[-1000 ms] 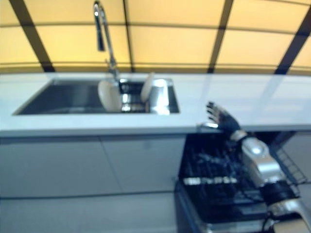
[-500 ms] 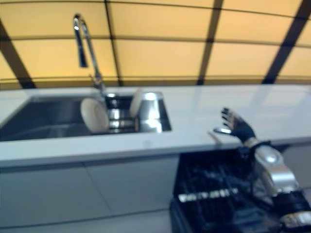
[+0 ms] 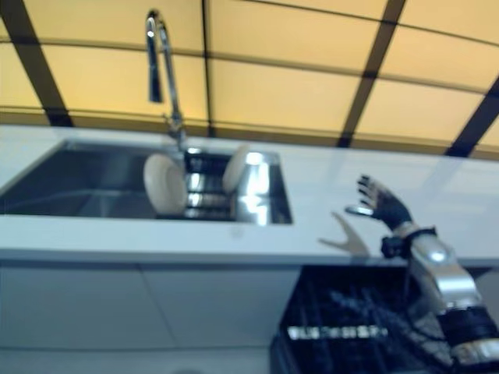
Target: Take plates into dishwasher
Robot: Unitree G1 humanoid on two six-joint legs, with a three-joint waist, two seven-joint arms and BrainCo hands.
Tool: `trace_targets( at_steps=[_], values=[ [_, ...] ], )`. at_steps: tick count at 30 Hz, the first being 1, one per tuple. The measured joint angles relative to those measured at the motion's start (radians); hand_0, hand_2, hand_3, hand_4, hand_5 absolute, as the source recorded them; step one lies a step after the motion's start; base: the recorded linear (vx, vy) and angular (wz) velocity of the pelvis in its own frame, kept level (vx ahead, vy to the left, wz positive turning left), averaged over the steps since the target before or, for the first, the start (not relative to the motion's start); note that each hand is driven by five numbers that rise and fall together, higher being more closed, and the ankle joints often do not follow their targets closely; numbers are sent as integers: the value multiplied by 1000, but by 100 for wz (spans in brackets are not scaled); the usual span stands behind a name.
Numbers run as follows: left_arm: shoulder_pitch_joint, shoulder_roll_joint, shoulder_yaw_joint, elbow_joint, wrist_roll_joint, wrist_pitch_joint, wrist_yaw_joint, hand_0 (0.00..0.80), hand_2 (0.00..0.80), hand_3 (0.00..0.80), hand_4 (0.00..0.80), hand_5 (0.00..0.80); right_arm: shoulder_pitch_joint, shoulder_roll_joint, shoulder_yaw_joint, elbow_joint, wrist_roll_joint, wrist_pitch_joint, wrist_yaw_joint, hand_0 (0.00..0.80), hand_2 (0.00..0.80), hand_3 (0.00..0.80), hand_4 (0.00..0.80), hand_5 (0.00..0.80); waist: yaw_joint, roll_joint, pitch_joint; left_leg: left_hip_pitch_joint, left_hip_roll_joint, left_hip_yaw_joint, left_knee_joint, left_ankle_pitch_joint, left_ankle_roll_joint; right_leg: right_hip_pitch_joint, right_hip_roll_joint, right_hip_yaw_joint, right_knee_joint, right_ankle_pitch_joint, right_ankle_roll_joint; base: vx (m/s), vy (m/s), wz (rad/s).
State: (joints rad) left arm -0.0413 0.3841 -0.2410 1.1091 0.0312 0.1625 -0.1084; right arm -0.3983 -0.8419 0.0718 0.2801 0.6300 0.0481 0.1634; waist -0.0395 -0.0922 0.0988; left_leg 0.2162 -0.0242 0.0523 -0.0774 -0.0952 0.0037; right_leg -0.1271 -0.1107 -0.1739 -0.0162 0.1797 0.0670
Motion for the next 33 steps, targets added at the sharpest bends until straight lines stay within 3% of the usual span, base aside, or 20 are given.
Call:
trace_targets(
  at_steps=[4,11,22,23,24,25,26,27,28,29,30,31,32,33],
  values=[
    [1,0,0,-1,4,8,0,0,0,0,0,0,0,0,-1,2,-15,37,-53,0,0,0,0,0,1,23,21,0,0,0,0,0,0,1,1,0,1,0,0,0,0,0],
    [-1,1,-15,-1,34,45,1,0,0,0,0,0,1,0,-3,45,-60,140,-175,0,0,0,0,0,-2,19,32,4,0,2,0,0,0,2,1,0,6,0,0,44,-16,-1],
    [-21,0,-17,8,64,69,12,0,0,0,0,0,-19,-12,-7,52,-49,214,-196,0,0,0,0,0,-26,20,51,12,13,32,21,-12,-3,14,11,-6,33,-23,-5,46,-3,2],
    [-40,2,-10,25,45,66,31,0,0,0,0,0,-34,-12,0,84,-49,222,-196,0,0,0,0,0,-10,6,61,-69,18,30,211,-70,-32,-19,26,-9,212,-142,-57,18,112,0],
    [-60,16,-13,21,26,66,44,0,0,0,0,0,-40,-19,8,93,-47,235,-196,0,0,0,0,0,4,-48,62,-177,-24,28,450,-75,-51,-29,7,10,258,-224,-98,78,224,-14],
    [-58,-2,-12,9,18,65,58,0,0,0,0,0,-68,-36,16,98,-47,234,-197,0,0,0,0,0,29,-51,70,-291,-22,0,690,-38,-57,4,-1,46,228,-216,-102,129,287,-31],
    [-57,-9,-12,3,13,66,63,0,0,0,0,0,-74,-45,17,99,-47,233,-197,0,0,0,0,0,36,-48,72,-328,-19,-1,737,-45,-40,18,-1,50,211,-206,-97,200,378,-49],
    [-47,-11,-13,-7,11,68,67,0,0,0,0,0,-86,-45,20,101,-47,233,-200,0,0,0,0,0,57,-39,68,-343,22,2,693,-53,-40,38,0,41,186,-197,-96,154,290,-39],
    [-41,-11,-14,-9,12,68,69,0,0,0,0,0,-107,-41,38,119,-47,231,-202,0,0,0,0,0,52,-25,64,-355,106,44,550,-52,-52,66,9,18,148,-195,-90,71,254,-28],
    [-45,-18,-24,-20,16,68,68,0,0,0,0,0,-110,-53,55,128,-47,231,-206,0,0,0,0,0,51,-22,61,-356,130,55,419,-42,-49,77,11,16,93,-196,-81,-32,113,-22],
    [-50,-27,-45,-34,31,68,62,0,0,0,0,0,-118,-70,66,140,-45,230,-207,0,0,0,0,0,75,6,57,-373,161,42,346,-35,-54,94,37,15,59,-198,-64,-26,193,-67],
    [-81,-49,-77,-70,43,70,41,0,0,0,0,0,-152,-123,62,173,-32,229,-212,0,0,0,0,0,123,98,74,-400,255,-8,299,-62,-78,28,90,-9,331,-232,-99,51,230,-87],
    [-87,-20,-91,-113,43,65,30,0,0,0,0,0,-165,-126,49,183,-29,225,-226,0,0,0,0,0,136,55,78,-405,234,-1,285,-7,-115,7,29,27,434,-438,-59,129,291,-77],
    [-92,-16,-88,-100,42,66,29,0,0,0,0,0,-164,-92,54,181,-27,223,-222,0,0,0,0,0,129,34,92,-377,211,33,260,52,-72,7,-8,25,464,-451,-30,154,223,-34]
  ],
)
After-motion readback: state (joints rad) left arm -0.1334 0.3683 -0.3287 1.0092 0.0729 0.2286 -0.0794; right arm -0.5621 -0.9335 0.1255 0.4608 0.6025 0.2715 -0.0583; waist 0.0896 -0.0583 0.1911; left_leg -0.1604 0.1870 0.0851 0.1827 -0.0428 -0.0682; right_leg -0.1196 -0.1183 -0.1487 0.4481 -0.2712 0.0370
